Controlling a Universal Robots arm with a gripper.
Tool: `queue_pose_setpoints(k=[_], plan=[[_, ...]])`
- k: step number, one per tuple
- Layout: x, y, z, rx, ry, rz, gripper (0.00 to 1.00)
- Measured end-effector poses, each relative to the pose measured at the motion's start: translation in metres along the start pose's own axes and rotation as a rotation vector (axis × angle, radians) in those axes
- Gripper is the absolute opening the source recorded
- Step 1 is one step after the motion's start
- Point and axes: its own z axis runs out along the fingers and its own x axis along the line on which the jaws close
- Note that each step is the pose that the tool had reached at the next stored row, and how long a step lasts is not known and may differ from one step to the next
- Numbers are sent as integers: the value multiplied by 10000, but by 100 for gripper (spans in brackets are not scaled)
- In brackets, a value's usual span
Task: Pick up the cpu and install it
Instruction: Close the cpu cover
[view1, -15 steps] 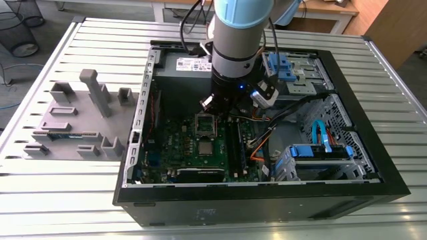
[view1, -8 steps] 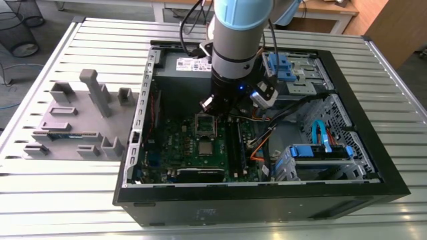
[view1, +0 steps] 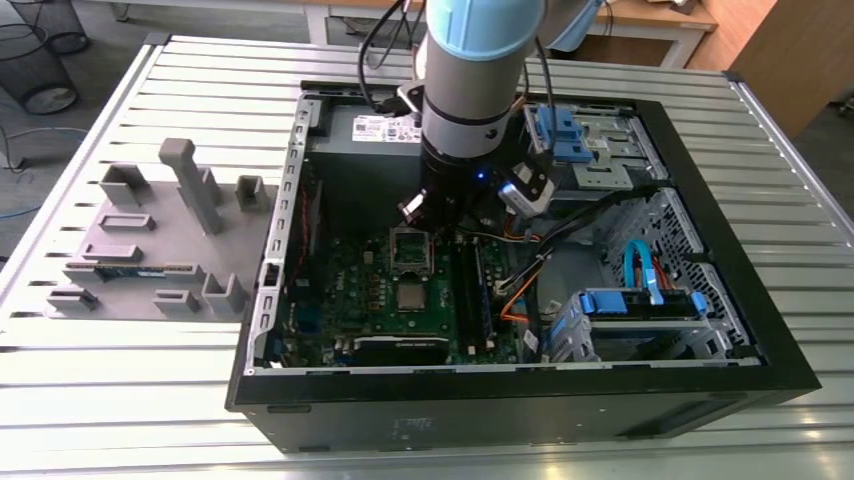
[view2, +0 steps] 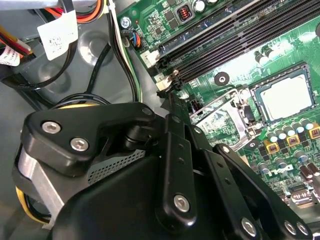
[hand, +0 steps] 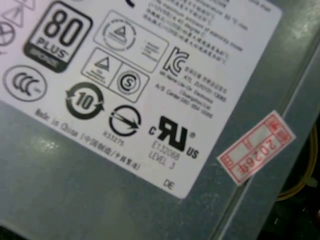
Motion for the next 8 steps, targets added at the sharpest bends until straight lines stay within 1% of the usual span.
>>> queue_pose_setpoints(k=[8], plan=[[10,5,1,0,0,1,11]])
